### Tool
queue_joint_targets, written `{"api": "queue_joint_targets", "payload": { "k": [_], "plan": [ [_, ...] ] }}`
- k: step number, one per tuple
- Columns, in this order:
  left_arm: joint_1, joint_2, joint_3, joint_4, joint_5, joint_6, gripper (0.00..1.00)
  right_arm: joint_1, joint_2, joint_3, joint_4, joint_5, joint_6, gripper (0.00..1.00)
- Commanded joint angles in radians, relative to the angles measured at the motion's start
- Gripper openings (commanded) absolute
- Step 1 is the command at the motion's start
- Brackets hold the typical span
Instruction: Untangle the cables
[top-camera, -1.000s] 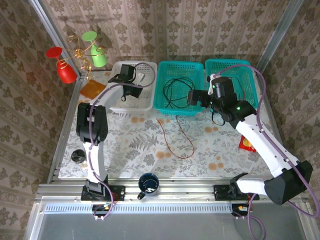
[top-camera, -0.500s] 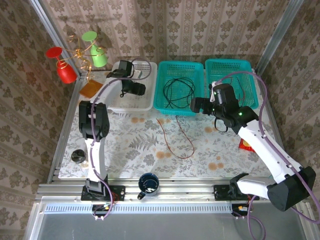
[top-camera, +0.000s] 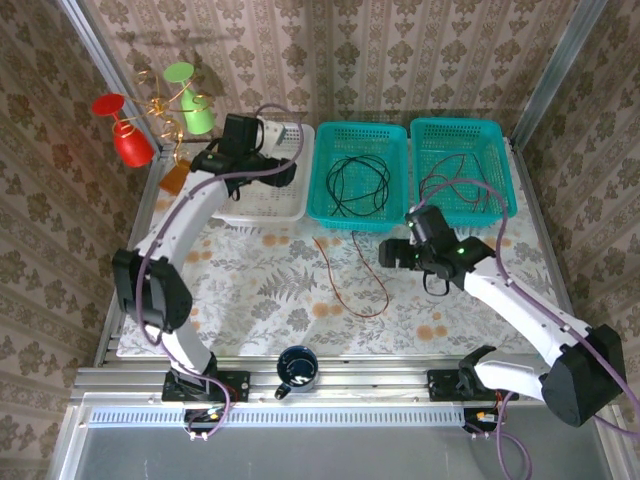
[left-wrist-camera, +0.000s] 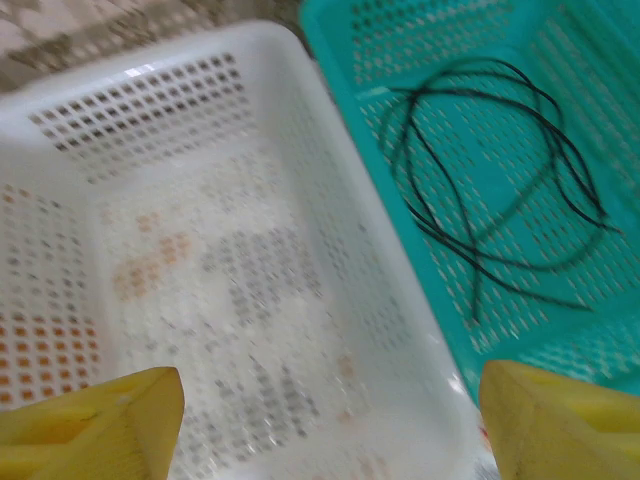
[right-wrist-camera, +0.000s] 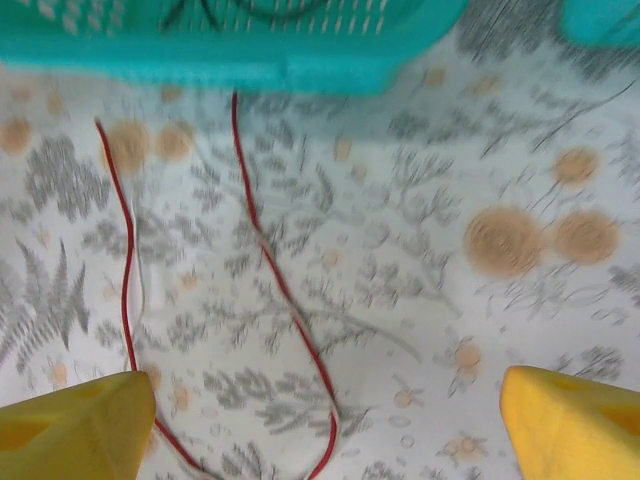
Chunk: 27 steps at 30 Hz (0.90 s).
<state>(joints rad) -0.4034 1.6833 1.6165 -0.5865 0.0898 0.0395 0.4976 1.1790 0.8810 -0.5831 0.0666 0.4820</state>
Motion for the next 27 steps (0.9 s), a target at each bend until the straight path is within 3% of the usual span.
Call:
{"api": "queue_joint_targets", "payload": {
  "k": [1, 7, 15, 20, 27],
  "plan": [
    [-0.043, -0.085, -0.137, 0.003, 0.012, -0.05, 0.77, 0.06, 0.063, -0.033, 0.025, -0.009, 0.02, 0.84],
    [-0.122, -0.246, -0.372, 0.063, 0.002, -0.152, 0.76, 0.12, 0.178, -0.029, 0.08, -0.046, -0.031, 0.69],
    [-0.129, -0.407, -0.593, 0.137, 0.013, -0.297, 0.73, 0.255, 0.319, 0.034, 0.194, -0.081, -0.04, 0.55],
    [-0.112, -0.475, -0.676, 0.156, 0.038, -0.35, 0.73, 0.302, 0.439, 0.115, 0.229, -0.094, -0.056, 0.4],
    [-0.016, -0.583, -0.769, 0.176, 0.1, -0.417, 0.68, 0.308, 0.569, 0.182, 0.247, -0.132, -0.054, 0.29]
  ]
}}
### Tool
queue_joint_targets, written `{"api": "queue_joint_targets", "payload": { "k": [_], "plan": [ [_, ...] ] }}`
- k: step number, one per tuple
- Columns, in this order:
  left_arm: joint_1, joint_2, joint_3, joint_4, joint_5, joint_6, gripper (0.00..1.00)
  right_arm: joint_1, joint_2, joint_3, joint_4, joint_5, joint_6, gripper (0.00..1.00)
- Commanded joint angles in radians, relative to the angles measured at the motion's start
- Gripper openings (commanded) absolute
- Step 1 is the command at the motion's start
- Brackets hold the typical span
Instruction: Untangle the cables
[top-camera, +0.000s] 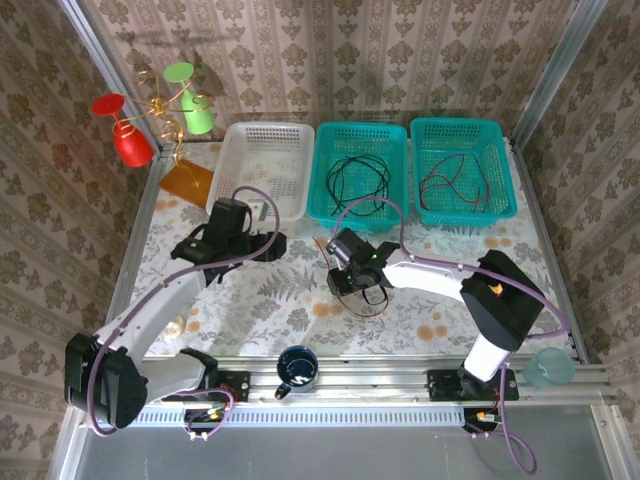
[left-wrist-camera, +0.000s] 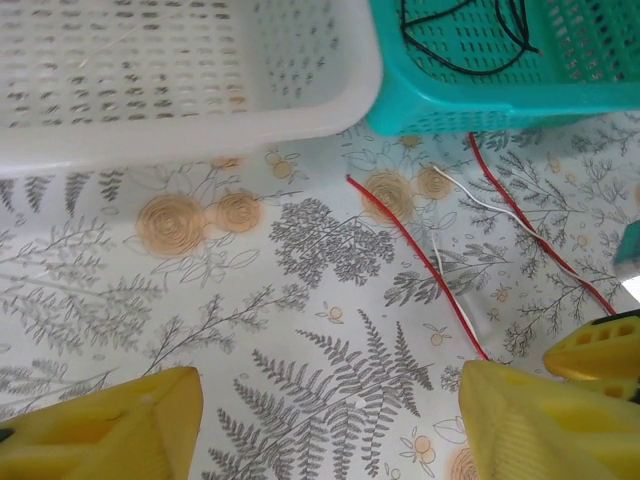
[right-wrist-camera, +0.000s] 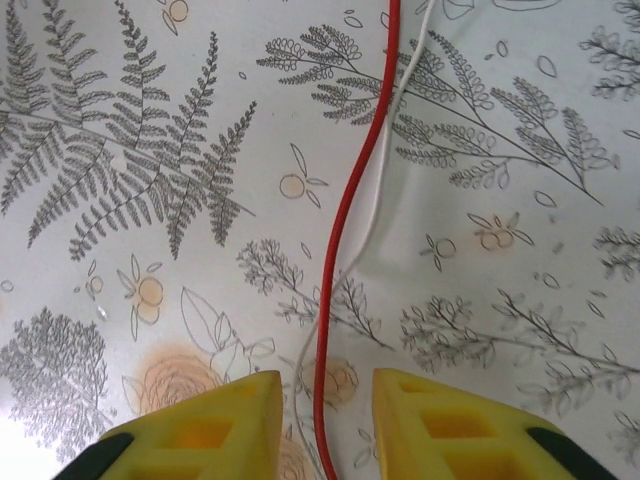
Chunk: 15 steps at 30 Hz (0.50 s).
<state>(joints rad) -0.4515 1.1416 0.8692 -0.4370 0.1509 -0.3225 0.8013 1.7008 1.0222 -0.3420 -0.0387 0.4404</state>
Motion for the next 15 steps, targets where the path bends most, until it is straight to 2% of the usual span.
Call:
{"api": "queue_joint_targets", "payload": {
  "k": [1, 9, 15],
  "plan": [
    [0.037, -0.053, -0.029, 0.021, 0.039, -0.054, 0.68, 0.003, 0.06, 0.047, 0.005, -0.03, -0.012, 0.28],
    [0.076, -0.117, -0.082, -0.002, 0.045, -0.058, 0.65, 0.005, 0.126, 0.082, 0.001, -0.035, -0.011, 0.25],
    [0.076, -0.115, -0.096, 0.004, 0.056, -0.069, 0.63, 0.008, 0.142, 0.089, -0.015, -0.028, -0.013, 0.13]
  ]
}}
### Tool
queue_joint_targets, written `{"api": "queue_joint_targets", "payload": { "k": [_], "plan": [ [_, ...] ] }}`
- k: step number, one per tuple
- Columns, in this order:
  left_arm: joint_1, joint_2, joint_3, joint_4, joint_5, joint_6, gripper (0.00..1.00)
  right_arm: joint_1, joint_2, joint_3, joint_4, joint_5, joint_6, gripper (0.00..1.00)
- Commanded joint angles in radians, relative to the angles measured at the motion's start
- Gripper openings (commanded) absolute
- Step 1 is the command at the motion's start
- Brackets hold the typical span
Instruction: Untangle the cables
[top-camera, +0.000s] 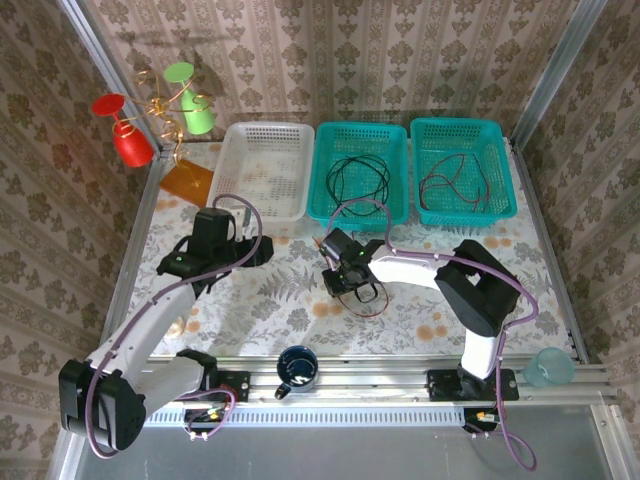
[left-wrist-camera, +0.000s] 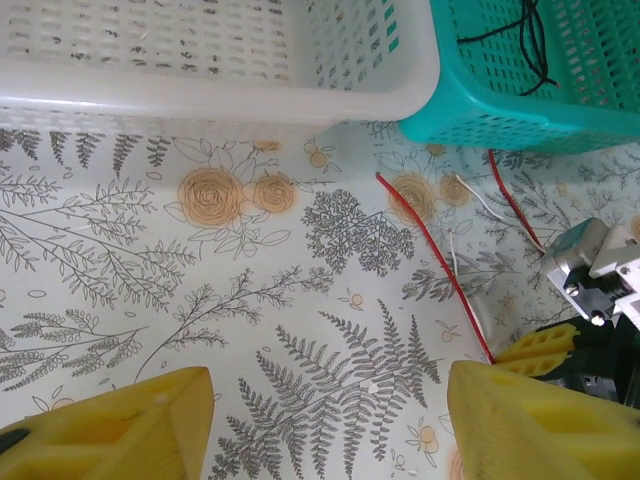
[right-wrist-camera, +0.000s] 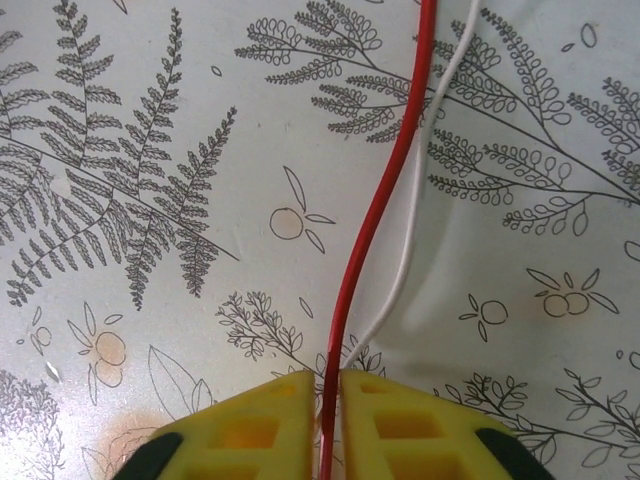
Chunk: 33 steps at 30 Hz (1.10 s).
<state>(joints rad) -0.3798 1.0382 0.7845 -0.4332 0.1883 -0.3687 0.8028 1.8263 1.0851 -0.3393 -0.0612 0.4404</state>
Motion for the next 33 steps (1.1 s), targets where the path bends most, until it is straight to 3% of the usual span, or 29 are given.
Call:
{"api": "queue_joint_targets", "payload": {
  "k": [1, 6, 14, 19, 26, 30, 33],
  "plan": [
    [0.005, -0.01, -0.011, 0.001, 0.021, -0.024, 0.63, 0.007, 0.015, 0.026, -0.021, -0.004, -0.016, 0.1],
    [0.003, 0.005, -0.003, 0.017, 0.042, -0.04, 0.61, 0.006, -0.017, 0.013, -0.028, -0.006, -0.033, 0.0],
    [-0.069, 0.035, 0.026, 0.067, 0.057, -0.075, 0.58, 0.003, -0.197, -0.085, 0.019, -0.086, -0.075, 0.0],
    [-0.144, 0.047, 0.004, 0.185, 0.068, -0.15, 0.54, -0.012, -0.351, -0.198, 0.115, -0.137, -0.075, 0.0],
    [-0.16, 0.024, -0.042, 0.358, 0.139, -0.268, 0.51, -0.108, -0.547, -0.332, 0.265, -0.219, 0.019, 0.0],
    [-0.17, 0.01, -0.047, 0.388, 0.174, -0.279, 0.54, -0.163, -0.651, -0.383, 0.355, -0.226, 0.082, 0.0],
    [-0.208, -0.008, -0.048, 0.421, 0.196, -0.171, 0.61, -0.188, -0.717, -0.396, 0.391, -0.218, 0.114, 0.0]
  ]
}}
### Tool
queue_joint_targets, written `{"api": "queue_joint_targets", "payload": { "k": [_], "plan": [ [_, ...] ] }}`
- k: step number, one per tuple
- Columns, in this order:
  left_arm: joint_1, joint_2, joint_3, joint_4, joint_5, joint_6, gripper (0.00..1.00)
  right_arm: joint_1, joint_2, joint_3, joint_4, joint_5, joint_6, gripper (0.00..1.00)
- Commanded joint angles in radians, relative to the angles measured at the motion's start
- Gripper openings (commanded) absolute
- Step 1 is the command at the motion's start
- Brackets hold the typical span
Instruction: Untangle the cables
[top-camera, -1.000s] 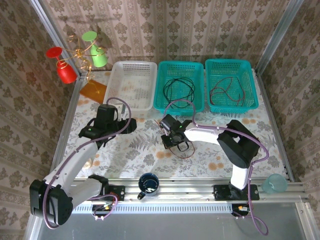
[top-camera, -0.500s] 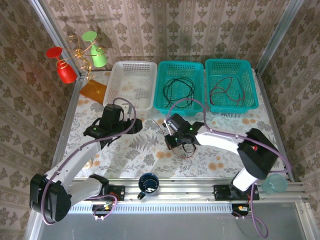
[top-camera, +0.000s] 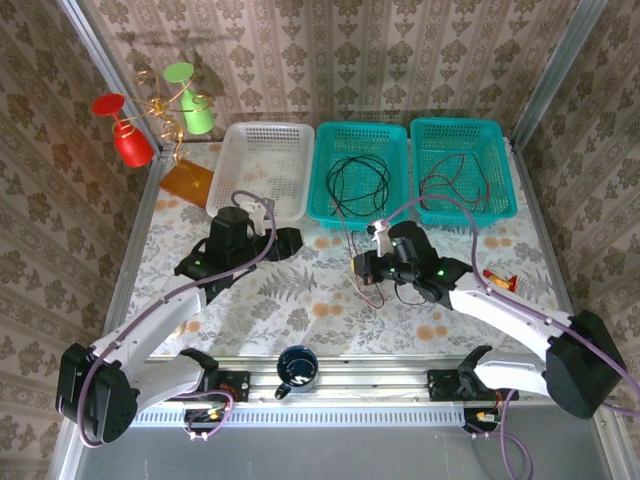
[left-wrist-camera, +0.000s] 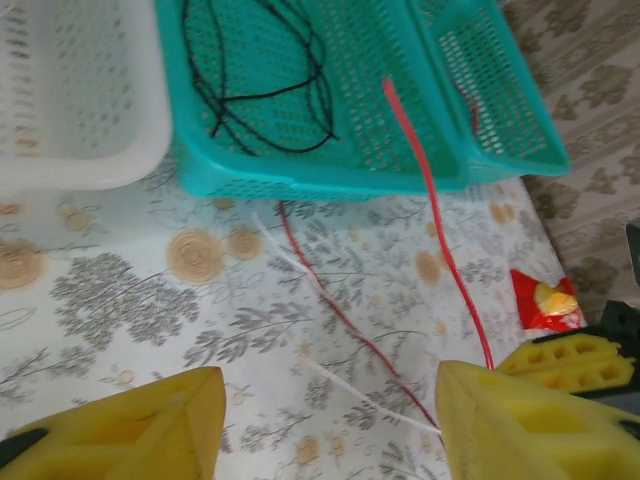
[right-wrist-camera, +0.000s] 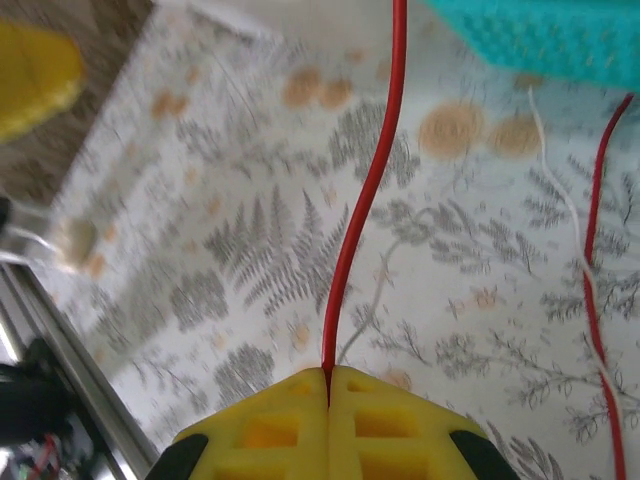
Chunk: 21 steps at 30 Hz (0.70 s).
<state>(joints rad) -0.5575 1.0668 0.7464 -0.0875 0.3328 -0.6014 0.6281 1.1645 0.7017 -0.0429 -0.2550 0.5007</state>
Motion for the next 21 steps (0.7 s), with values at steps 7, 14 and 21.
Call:
{"api": "queue_joint_targets", "payload": {
  "k": [7, 14, 21],
  "plan": [
    [-0.07, -0.039, -0.012, 0.062, -0.036, 0.038, 0.69, -0.051, -0.152, 0.012, 0.105, 0.017, 0.067, 0.0],
    [-0.101, 0.017, -0.099, 0.37, -0.043, -0.266, 0.72, -0.054, -0.15, 0.028, 0.182, 0.044, 0.088, 0.0],
    [-0.173, 0.097, -0.092, 0.425, -0.097, -0.328, 0.74, -0.062, -0.134, 0.036, 0.254, 0.056, 0.09, 0.0]
  ]
}}
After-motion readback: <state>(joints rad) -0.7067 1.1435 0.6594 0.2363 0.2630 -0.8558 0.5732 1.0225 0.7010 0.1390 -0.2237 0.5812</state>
